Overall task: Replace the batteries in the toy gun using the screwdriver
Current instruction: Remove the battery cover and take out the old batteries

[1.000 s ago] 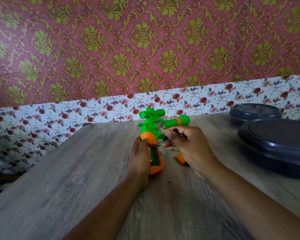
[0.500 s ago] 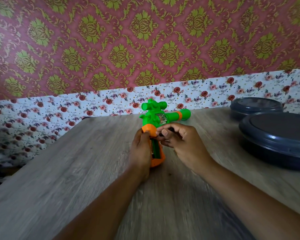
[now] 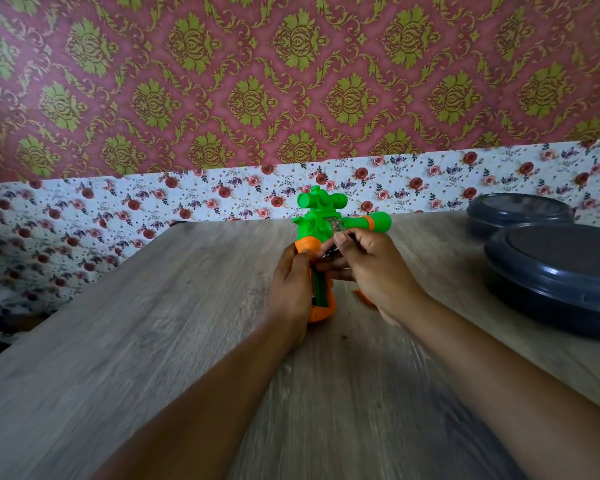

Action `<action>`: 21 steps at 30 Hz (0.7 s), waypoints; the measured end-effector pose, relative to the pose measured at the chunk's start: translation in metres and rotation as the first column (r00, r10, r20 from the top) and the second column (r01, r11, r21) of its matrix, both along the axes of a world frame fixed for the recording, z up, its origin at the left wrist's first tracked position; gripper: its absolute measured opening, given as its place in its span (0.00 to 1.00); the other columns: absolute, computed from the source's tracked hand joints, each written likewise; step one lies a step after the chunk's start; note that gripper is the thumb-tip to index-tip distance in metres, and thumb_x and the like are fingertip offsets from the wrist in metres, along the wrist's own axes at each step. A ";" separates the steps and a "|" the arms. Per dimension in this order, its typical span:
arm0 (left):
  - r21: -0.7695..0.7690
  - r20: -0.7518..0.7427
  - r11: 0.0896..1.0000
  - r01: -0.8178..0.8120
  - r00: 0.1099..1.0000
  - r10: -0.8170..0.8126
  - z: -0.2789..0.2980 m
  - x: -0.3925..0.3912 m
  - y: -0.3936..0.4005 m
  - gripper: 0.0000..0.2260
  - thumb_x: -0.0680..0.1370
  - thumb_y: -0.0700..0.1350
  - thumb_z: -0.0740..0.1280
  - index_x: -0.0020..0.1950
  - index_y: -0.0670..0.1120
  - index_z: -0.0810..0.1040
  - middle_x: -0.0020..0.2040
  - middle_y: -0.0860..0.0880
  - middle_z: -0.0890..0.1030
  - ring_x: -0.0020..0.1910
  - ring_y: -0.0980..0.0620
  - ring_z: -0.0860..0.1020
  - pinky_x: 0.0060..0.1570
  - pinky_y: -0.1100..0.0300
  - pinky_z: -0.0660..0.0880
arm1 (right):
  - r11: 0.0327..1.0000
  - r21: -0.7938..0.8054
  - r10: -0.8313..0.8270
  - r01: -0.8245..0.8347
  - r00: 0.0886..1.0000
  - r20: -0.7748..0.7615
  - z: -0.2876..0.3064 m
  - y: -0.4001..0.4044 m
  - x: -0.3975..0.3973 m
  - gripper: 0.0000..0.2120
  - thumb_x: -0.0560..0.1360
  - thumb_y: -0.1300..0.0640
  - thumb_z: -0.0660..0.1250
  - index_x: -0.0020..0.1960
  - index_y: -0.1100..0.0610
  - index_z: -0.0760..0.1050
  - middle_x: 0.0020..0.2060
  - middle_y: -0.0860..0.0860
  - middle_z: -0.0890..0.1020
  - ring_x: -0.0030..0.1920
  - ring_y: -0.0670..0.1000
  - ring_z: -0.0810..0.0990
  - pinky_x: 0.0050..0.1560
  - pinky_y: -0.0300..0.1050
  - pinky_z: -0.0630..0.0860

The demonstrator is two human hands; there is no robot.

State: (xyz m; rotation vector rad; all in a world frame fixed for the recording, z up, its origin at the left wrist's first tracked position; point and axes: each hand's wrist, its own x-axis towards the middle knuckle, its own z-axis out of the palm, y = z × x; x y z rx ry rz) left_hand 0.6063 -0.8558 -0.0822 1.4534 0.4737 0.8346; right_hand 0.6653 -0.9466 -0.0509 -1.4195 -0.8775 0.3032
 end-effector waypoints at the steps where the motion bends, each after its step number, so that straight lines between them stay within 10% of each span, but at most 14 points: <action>1: -0.004 0.002 1.000 0.007 1.000 -0.007 0.000 0.000 0.000 0.11 0.81 0.47 0.56 0.50 0.54 0.78 0.48 0.46 0.82 0.47 0.47 0.81 0.42 0.55 0.78 | 0.999 -0.029 -0.016 0.017 0.999 0.029 0.003 0.002 0.001 0.12 0.81 0.59 0.55 0.43 0.59 0.75 0.42 0.58 0.82 0.41 0.53 0.83 0.45 0.45 0.81; 5: -0.033 0.006 0.998 0.044 0.999 -0.044 0.002 -0.001 0.000 0.12 0.82 0.45 0.55 0.49 0.53 0.77 0.45 0.47 0.81 0.41 0.51 0.79 0.35 0.61 0.77 | 0.993 -0.115 -0.029 0.033 0.999 0.033 0.018 0.009 0.005 0.14 0.81 0.58 0.55 0.40 0.58 0.72 0.37 0.58 0.81 0.37 0.56 0.82 0.43 0.50 0.81; 21: -0.066 -0.033 0.997 0.033 0.999 -0.035 0.003 -0.003 -0.002 0.18 0.75 0.58 0.59 0.61 0.55 0.75 0.57 0.49 0.80 0.57 0.48 0.78 0.59 0.42 0.75 | 0.961 -0.276 -0.024 0.000 0.996 -0.082 0.039 0.021 0.015 0.15 0.81 0.55 0.55 0.40 0.62 0.71 0.33 0.61 0.80 0.31 0.57 0.81 0.32 0.46 0.79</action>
